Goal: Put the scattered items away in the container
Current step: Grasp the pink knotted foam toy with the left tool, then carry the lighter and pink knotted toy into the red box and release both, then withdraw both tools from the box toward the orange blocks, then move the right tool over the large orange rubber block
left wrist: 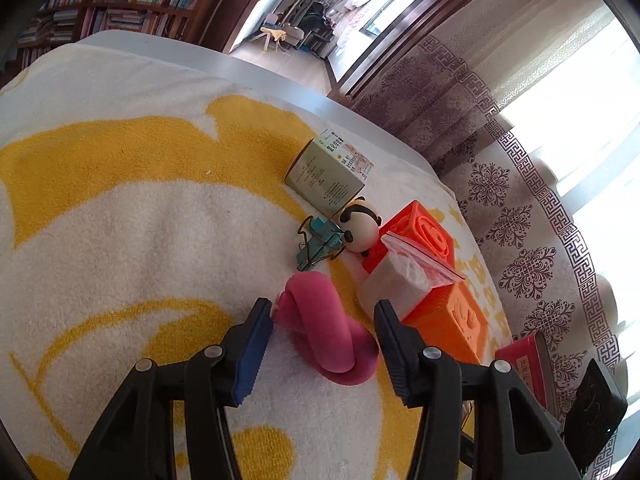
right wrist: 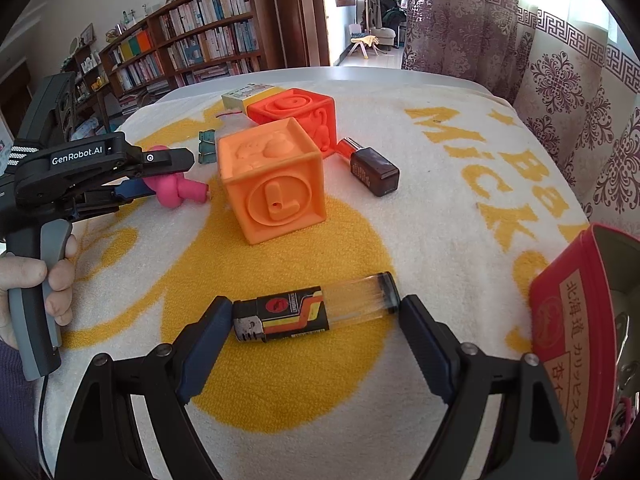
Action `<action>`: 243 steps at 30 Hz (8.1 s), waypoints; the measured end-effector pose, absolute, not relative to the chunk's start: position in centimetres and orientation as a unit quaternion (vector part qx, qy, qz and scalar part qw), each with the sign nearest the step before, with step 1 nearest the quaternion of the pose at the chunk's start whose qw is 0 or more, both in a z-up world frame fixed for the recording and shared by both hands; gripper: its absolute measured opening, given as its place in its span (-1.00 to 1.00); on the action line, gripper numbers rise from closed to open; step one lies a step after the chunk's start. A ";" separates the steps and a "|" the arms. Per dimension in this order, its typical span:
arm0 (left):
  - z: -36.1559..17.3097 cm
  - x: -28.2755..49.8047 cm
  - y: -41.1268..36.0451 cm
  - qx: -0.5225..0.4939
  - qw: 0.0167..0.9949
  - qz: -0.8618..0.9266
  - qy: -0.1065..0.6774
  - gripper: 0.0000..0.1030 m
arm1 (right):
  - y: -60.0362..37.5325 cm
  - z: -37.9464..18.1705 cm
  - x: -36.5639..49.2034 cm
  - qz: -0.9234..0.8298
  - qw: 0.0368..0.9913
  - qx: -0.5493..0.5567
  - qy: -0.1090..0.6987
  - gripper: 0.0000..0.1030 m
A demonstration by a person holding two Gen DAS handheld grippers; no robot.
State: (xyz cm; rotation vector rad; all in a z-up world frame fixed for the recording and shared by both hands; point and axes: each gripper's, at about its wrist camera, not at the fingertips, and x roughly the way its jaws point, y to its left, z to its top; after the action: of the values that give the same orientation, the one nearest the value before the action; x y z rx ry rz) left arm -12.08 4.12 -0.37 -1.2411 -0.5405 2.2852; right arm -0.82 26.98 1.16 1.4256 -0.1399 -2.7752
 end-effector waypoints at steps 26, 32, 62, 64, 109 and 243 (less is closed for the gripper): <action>2.8 -9.0 5.2 -0.407 0.198 0.884 -0.120 -0.01 | 29.6 1.7 -0.4 -0.895 -0.006 0.432 -0.110 0.68; 3.8 -8.2 6.4 -0.390 0.197 0.895 -0.089 -0.01 | 30.3 2.4 0.1 -0.905 -0.024 0.408 -0.118 0.68; 6.2 -4.0 11.5 -0.372 0.290 0.879 -0.074 0.00 | 39.0 10.2 19.7 -0.915 -0.205 0.290 -0.190 0.69; 6.5 -3.2 12.6 -0.372 0.303 0.875 -0.071 0.00 | 39.9 10.0 20.6 -0.912 -0.216 0.289 -0.196 0.69; 9.0 3.4 27.5 -0.401 0.412 0.818 -0.028 0.88 | 40.4 10.0 24.2 -0.929 -0.190 0.254 -0.190 0.73; 1.8 -7.9 -0.2 -0.420 0.115 0.873 -0.219 0.88 | 27.8 0.9 -6.5 -0.891 0.046 0.412 -0.183 0.28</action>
State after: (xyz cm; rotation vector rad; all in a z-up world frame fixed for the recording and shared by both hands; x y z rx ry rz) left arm -7.87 -0.25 1.80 -1.2313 -0.6428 2.5591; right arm -6.52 27.78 0.93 1.2588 -0.5591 -2.7202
